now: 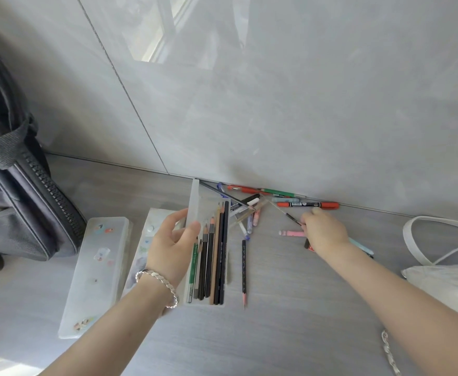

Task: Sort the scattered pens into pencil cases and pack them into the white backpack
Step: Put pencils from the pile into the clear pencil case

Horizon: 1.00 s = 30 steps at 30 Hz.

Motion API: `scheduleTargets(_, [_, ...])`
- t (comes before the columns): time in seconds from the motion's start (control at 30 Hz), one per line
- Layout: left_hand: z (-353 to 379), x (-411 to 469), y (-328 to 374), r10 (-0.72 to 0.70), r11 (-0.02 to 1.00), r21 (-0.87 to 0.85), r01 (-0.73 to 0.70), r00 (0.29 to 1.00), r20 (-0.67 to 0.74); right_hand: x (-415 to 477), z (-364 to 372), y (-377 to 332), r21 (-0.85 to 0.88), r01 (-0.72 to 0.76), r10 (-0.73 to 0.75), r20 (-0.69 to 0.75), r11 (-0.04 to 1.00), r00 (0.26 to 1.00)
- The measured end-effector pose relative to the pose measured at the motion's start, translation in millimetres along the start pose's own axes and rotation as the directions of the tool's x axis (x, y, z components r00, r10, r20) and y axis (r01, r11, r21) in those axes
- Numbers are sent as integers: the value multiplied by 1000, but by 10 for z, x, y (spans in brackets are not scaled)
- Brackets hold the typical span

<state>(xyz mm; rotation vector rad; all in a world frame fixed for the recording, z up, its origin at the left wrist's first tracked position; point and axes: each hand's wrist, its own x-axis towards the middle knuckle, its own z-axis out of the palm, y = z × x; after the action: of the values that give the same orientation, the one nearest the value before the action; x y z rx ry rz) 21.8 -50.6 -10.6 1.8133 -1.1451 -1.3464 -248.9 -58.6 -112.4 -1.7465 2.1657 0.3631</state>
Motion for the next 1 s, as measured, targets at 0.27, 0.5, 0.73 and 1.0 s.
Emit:
scheduleTargets(0.27, [-125, 3, -50, -26, 1000, 6, 27, 998, -49, -366, -273, -314, 172, 344, -230, -468, 923, 853])
scheduleTargets(0.5, [-123, -90, -168, -86, 996, -17, 86, 996, -3, -941, -124, -959, -4, 922, -814, -471, 387, 339])
scheduleTargets(0.73, [-94, -246, -152, -38, 996, -77, 40, 999, 21, -1096, 143, -1094, -18, 952, -849, -459, 305, 263])
scheduleTargets(1.0, [-184, -281, -139, -18, 996, -87, 17, 1000, -11, -1083, 149, -782, 371, 668, -380, -602, 645, 702])
